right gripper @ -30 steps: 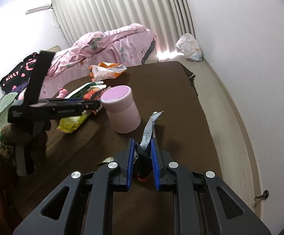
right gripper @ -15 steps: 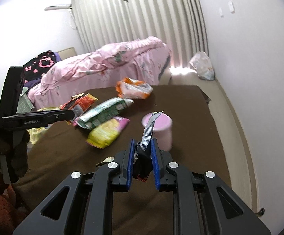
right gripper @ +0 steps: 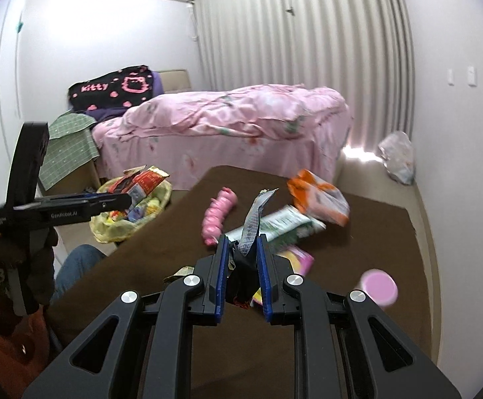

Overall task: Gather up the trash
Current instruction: 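Carry the red chip bag and dark wrapper over the yellow bag with both tools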

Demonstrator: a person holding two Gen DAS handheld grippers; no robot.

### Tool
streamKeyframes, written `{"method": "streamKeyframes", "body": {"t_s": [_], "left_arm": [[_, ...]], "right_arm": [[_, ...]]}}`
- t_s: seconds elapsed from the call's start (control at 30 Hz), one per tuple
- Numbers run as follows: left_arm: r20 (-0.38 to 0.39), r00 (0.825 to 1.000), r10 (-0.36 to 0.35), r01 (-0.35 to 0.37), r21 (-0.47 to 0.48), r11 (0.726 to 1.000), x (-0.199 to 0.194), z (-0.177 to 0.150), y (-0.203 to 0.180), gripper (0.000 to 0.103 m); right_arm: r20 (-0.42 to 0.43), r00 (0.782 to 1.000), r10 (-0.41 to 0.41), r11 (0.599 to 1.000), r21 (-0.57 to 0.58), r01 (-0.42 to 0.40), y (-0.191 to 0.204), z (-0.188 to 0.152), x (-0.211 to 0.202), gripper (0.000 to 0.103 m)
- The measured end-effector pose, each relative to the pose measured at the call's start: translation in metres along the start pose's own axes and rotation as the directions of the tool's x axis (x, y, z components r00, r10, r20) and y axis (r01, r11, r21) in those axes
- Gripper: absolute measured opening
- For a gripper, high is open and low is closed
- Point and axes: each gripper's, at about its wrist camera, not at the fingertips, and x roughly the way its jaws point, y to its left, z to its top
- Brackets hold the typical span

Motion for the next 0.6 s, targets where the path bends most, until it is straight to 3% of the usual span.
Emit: {"method": "streamKeyframes", "body": {"t_s": [0.27,0.6], "left_arm": [[0.072,0.988,0.134,-0.126,-0.103,0.987,-0.017,0.013,0.070,0.044],[0.083,0.958,0.275,-0.247,-0.247,0.937,-0.019,0.016,0.144,0.045]], "right_arm": [[0.004,0.998,0.062,0.995,-0.078,-0.061,0.035,0.048,0.037,0.017],[-0.020,0.990,0.137,0.971,-0.194,-0.138,0.079,0.089,0.093,0.017]]}}
